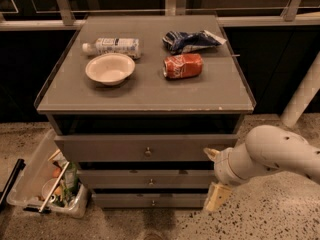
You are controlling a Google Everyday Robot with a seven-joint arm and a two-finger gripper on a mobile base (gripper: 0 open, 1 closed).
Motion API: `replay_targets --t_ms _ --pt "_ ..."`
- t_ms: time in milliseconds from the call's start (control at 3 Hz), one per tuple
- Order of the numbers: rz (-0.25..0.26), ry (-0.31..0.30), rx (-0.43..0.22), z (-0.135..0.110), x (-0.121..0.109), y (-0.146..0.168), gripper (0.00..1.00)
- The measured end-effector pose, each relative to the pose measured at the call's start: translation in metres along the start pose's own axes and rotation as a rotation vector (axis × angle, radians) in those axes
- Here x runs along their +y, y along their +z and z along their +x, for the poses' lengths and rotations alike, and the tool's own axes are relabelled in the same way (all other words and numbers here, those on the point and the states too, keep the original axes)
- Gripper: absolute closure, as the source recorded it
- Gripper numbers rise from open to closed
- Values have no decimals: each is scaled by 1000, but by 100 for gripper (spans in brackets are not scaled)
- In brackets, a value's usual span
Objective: Open middle drawer
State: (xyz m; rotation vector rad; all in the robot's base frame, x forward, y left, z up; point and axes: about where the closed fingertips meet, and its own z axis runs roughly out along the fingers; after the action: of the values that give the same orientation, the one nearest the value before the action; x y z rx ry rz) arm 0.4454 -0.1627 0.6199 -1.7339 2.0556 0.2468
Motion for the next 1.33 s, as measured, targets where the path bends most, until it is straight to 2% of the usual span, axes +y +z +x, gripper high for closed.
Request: replay_targets --t_ms 333,667,1000,1333 --pt "10 1 -63 7 -9 26 0" --pt "32 -56 -147 16 -9 48 0" --pt "30 -112 -150 19 -5 51 0" --pt "27 -111 -154 19 -2 61 0"
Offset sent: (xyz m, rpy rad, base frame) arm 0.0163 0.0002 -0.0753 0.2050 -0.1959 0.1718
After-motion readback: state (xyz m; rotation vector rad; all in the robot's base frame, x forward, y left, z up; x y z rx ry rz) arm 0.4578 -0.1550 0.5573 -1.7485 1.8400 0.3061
